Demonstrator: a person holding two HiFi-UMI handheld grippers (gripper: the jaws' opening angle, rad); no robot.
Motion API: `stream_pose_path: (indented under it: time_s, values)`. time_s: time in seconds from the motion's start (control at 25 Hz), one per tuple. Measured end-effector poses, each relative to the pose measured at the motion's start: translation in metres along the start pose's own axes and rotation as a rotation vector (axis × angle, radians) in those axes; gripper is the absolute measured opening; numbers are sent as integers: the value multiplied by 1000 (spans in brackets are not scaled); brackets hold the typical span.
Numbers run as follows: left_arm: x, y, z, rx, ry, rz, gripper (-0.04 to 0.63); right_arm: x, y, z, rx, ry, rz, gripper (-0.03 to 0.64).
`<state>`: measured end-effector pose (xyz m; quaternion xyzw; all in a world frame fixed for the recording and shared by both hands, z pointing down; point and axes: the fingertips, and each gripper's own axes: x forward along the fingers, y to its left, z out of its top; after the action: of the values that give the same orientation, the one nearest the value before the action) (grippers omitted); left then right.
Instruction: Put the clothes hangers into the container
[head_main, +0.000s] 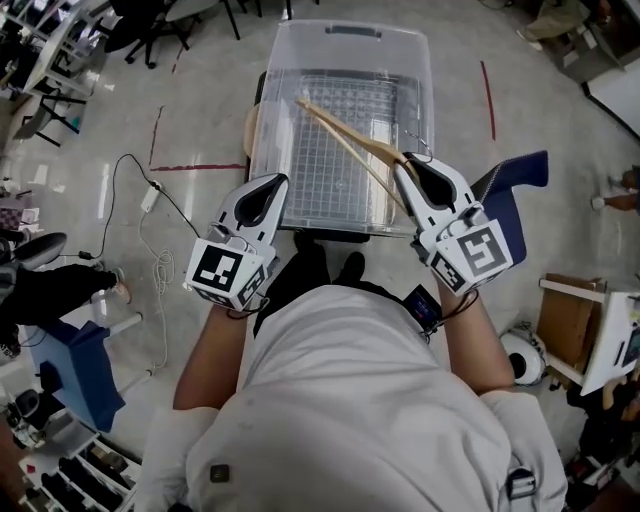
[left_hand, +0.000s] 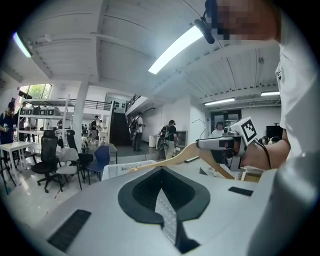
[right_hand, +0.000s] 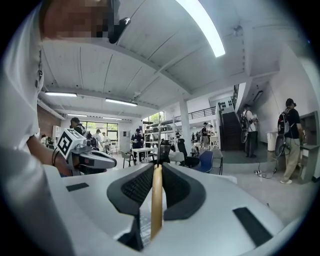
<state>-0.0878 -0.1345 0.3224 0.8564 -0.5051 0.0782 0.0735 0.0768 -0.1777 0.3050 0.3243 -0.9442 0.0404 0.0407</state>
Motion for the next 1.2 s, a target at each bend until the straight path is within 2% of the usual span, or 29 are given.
stream_pose_path:
  time_s: [0.2, 0.36, 0.52, 0.92, 1.2]
  values:
    - [20, 30, -1, -16, 14, -1, 18, 34, -9, -10, 6, 32, -7, 63]
    - [40, 51, -7, -21, 29, -28, 17, 57, -17, -19, -6, 65, -21, 63]
    - [57, 69, -16, -35, 54, -53, 17, 79, -31, -36, 28, 104, -51, 63]
    - [95, 107, -42, -75, 109, -117, 18, 139, -51, -94, 137, 211, -46, 63]
    - [112, 126, -58, -120, 130, -145, 17, 166, -60, -155, 218, 280, -31, 63]
